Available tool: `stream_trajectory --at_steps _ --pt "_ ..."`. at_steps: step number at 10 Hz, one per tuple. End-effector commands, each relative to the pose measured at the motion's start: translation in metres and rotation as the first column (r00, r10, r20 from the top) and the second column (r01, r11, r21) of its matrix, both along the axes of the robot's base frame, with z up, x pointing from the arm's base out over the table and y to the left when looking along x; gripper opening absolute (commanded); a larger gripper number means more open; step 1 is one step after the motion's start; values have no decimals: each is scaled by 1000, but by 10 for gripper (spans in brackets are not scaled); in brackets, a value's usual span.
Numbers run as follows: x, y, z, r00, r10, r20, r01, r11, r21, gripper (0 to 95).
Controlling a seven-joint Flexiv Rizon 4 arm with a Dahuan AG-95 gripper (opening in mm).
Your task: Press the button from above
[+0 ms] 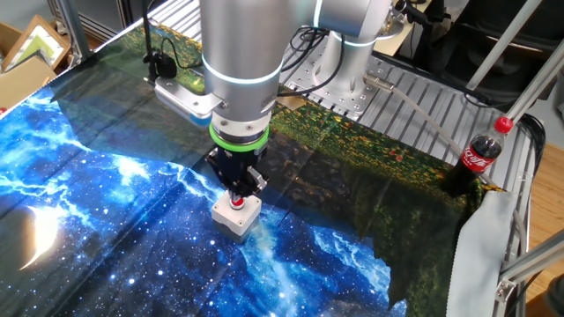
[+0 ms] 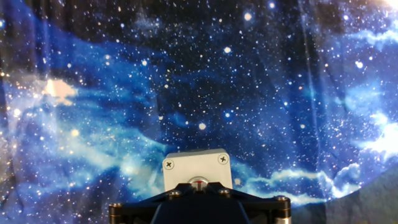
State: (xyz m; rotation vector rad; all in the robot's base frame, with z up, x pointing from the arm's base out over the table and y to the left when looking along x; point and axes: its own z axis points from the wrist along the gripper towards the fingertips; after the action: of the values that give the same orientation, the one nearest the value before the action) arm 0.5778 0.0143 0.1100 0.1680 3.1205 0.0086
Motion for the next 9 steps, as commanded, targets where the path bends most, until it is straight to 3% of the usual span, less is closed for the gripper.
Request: stream_trajectory --at_steps 1,2,9 --pt "-2 -1 -6 1000 0 16 0 1000 -4 0" --pt "-2 -1 -9 1000 -3 25 4 1000 -6 0" --pt "-3 0 -10 1000 -14 18 14 1000 -10 0"
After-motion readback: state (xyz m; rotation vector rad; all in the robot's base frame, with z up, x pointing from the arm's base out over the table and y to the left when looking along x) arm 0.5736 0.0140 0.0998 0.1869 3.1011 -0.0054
